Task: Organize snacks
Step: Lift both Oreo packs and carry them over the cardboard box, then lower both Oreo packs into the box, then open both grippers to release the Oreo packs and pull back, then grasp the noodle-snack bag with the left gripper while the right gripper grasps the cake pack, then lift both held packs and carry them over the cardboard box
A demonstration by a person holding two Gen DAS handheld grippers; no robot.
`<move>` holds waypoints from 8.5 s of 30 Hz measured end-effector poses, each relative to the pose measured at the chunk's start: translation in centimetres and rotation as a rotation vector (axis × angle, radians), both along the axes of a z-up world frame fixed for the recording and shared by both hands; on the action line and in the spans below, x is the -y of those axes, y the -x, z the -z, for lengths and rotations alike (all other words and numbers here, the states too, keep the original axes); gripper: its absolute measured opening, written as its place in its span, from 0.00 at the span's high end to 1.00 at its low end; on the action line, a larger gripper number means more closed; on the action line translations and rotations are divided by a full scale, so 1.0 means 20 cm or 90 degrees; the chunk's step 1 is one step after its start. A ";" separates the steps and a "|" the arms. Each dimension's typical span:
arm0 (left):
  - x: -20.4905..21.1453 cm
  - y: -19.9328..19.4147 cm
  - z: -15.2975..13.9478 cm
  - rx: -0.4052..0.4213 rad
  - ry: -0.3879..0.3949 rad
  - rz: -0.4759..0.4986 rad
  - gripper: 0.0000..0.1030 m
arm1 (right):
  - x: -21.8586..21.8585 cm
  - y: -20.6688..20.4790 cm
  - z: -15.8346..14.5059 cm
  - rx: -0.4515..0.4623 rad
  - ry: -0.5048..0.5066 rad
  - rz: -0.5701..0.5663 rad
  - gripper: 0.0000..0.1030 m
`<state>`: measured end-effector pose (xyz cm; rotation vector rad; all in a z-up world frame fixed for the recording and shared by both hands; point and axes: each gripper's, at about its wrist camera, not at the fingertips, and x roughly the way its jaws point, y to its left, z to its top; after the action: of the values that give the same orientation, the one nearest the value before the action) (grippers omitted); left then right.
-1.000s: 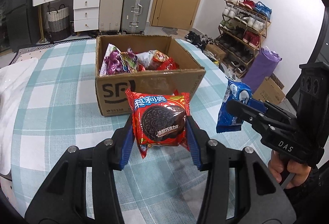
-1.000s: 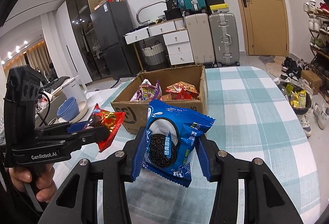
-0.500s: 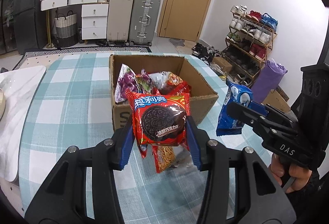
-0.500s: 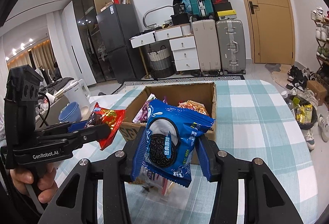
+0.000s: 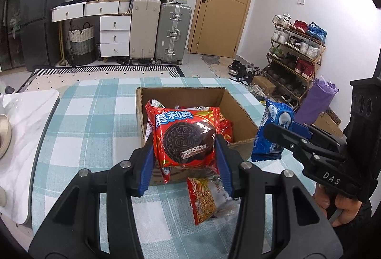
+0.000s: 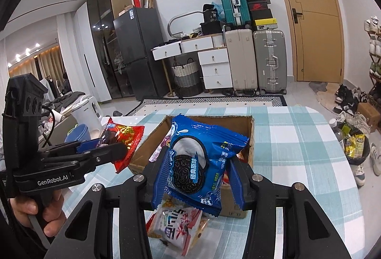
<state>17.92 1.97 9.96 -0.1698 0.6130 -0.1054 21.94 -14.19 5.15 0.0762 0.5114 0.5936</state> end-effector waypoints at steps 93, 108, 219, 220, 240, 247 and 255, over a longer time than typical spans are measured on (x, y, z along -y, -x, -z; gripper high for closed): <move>-0.07 -0.49 0.30 -0.059 -0.029 -0.018 0.01 | 0.04 -0.23 0.13 -0.056 0.052 0.029 0.01; -0.20 -0.27 0.35 -0.098 -0.010 -0.060 0.01 | 0.11 -0.11 0.26 -0.110 0.065 0.052 0.01; -0.22 -0.06 0.71 -0.174 0.083 -0.074 0.45 | -0.49 -0.09 0.72 -0.224 0.241 0.017 0.02; -0.22 -0.06 0.71 -0.173 0.083 -0.073 0.45 | -0.49 -0.09 0.72 -0.225 0.241 0.016 0.02; -0.21 -0.04 0.68 -0.165 0.081 -0.068 0.45 | -0.42 0.06 0.68 -0.196 0.232 -0.013 0.38; -0.18 -0.03 0.65 -0.157 0.078 -0.062 0.45 | -0.32 0.13 0.61 -0.177 0.203 -0.017 0.38; -0.14 0.00 0.58 -0.134 0.082 -0.049 0.45 | -0.22 0.25 0.45 -0.123 0.178 -0.032 0.38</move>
<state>17.85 4.85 -1.58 -0.3315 0.8094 -0.0523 16.97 -9.73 -3.85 -0.1470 0.7816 0.5621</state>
